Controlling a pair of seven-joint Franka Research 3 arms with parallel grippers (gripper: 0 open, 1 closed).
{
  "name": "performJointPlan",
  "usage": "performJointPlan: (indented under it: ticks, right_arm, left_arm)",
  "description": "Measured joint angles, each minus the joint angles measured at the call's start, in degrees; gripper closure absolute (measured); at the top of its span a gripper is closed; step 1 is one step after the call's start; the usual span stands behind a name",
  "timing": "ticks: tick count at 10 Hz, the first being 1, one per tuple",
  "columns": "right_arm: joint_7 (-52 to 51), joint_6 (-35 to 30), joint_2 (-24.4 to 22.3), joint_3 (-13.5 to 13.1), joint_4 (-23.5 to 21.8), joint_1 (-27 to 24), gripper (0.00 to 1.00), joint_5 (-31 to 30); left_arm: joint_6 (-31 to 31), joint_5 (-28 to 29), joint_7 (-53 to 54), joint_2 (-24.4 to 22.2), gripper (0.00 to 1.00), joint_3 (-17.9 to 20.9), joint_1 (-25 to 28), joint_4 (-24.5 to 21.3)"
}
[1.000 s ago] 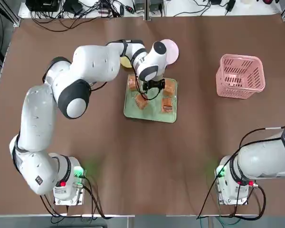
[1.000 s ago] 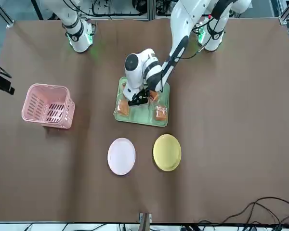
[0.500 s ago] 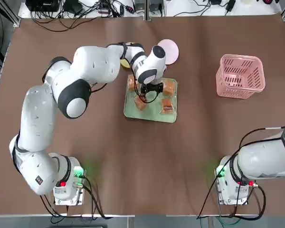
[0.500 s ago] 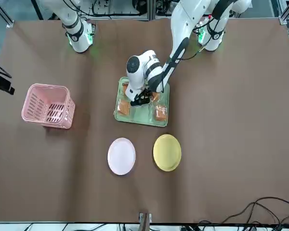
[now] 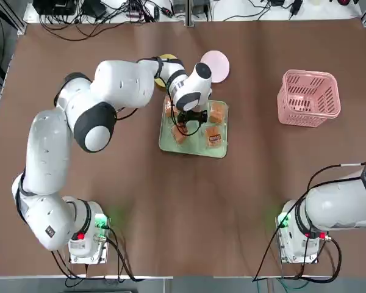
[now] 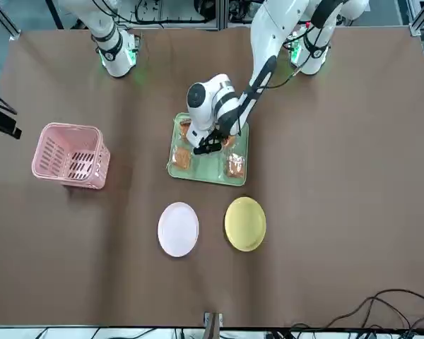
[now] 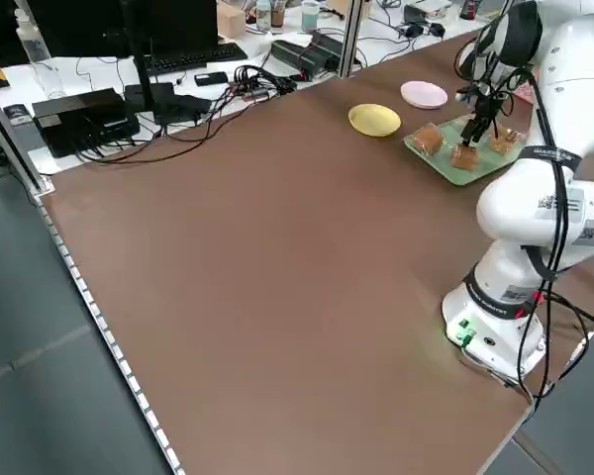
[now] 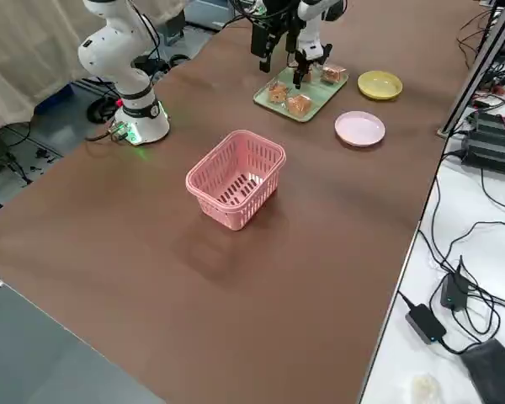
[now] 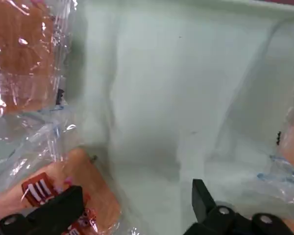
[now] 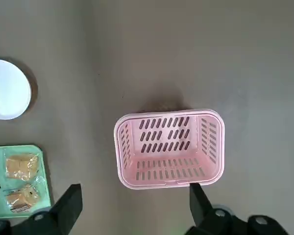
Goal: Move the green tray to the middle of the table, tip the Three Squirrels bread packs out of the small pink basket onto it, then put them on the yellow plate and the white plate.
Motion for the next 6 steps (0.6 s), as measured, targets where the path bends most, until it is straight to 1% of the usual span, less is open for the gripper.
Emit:
performJointPlan:
  ticks: [3, 6]
  right_arm:
    - [0.00, 0.00, 0.00, 0.00, 0.00, 0.00, 0.03, 0.00]
    - [0.00, 0.00, 0.00, -0.01, 0.00, -0.03, 0.03, 0.00]
  left_arm:
    - [-1.81, 0.00, 1.26, -0.91, 0.00, 0.03, 0.51, -0.12]
    - [-4.96, 0.03, 3.18, -2.04, 0.00, 0.05, 0.64, -0.17]
